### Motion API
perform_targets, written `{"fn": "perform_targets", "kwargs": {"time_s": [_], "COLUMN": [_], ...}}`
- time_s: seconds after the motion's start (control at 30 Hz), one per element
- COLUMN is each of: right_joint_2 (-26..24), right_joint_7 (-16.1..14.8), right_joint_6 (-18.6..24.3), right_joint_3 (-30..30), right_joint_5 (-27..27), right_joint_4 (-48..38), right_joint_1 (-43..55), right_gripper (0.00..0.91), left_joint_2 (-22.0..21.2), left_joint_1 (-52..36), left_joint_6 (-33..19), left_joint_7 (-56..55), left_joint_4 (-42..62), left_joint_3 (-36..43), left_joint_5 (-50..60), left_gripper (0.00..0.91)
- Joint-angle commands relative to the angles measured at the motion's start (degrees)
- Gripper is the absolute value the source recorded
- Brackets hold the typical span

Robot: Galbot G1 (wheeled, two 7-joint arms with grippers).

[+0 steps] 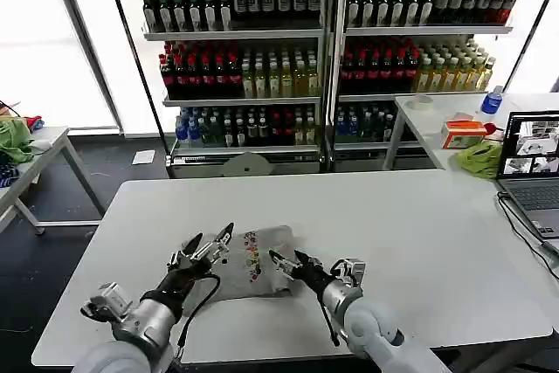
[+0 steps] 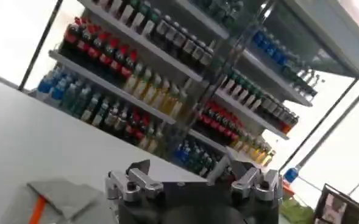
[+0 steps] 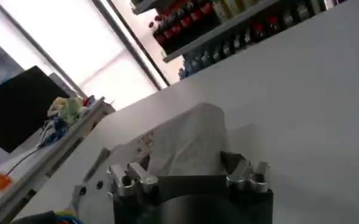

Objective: Fold and organize the clothes.

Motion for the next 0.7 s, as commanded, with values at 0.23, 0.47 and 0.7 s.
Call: {"fn": "perform_targets", "kwargs": {"time_s": [0.23, 0.47, 0.7], "right_joint_2": [1.8, 1.0, -1.4], "right_joint_7": [-0.4, 0.4, -2.0], "right_joint_6": [0.7, -0.5, -3.0], "right_joint_3": [-3.4, 1.9, 9.7], "right_joint_5": [4.8, 14.6, 20.1], "right_joint_4": [-6.0, -3.3, 0.0], "right_joint_1": [4.2, 1.2, -5.2], "right_gripper": [0.000, 0.000, 0.000], "left_joint_2": [-1.2, -1.3, -1.2], "left_joint_1": [4.9, 5.0, 5.1], "left_joint_6": [-0.1, -0.1, -0.1], "left_joint_7": [1.4, 1.3, 1.3], "left_joint_4": [-2.8, -2.8, -2.9], "left_joint_3": [-3.8, -4.2, -4.2], "left_joint_5": [1.4, 1.6, 1.7], "left_gripper": [0.907, 0.907, 0.907]}}
